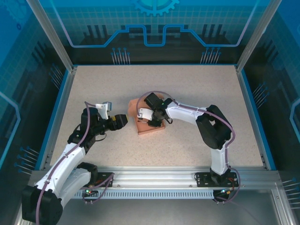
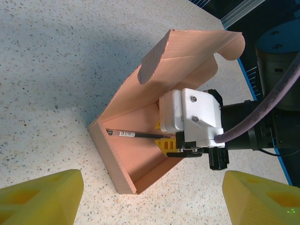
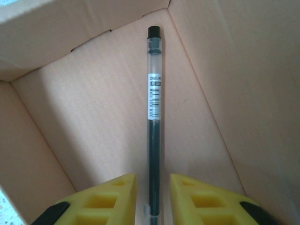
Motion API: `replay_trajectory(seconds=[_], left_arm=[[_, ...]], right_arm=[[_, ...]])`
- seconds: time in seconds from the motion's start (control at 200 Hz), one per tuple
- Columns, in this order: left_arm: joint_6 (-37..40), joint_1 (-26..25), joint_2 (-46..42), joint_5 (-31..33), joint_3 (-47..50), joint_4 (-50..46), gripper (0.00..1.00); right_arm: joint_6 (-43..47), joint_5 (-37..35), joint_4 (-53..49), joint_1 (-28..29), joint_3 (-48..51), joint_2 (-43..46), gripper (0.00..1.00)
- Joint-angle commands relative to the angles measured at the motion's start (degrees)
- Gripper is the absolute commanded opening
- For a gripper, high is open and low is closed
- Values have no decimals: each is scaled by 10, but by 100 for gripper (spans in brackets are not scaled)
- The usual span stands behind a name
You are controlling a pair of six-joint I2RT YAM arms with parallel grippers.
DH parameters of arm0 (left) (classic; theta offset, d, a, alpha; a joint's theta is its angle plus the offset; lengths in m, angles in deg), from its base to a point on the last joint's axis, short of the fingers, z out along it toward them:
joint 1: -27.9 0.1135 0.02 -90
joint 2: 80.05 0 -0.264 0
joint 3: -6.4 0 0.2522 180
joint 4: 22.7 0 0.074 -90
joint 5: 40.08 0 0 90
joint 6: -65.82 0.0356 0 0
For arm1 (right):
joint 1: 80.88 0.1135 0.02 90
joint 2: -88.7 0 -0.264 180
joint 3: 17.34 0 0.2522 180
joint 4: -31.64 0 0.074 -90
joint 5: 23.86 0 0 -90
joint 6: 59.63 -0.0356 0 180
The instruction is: Fold the paper box
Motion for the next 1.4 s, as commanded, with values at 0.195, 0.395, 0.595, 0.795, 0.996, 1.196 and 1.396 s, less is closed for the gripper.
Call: replay_trajectory(seconds=[0.195, 0.395, 0.595, 0.795, 0.996, 1.196, 1.396], left_arm=[[6, -4, 2, 28, -4, 30, 80], [-2, -4, 49, 34, -19, 49, 79], [-16, -4, 79, 81, -22, 81, 81], [-8, -3, 80, 120, -15, 100, 94], [-8, 2, 69, 155, -14, 88, 99], [-30, 5, 63, 150, 10, 130, 99], [-22, 5, 71, 134, 29, 174, 99]], right_arm=[[-102, 70, 69, -19, 88, 179, 36], [-191, 138, 127, -93, 150, 291, 44], [-256, 133, 169, -168, 172, 320, 70], [-285, 76, 182, -190, 169, 303, 79], [-308, 77, 205, -207, 182, 300, 88], [-334, 102, 217, -215, 190, 291, 100], [-322, 147, 224, -216, 189, 276, 98]])
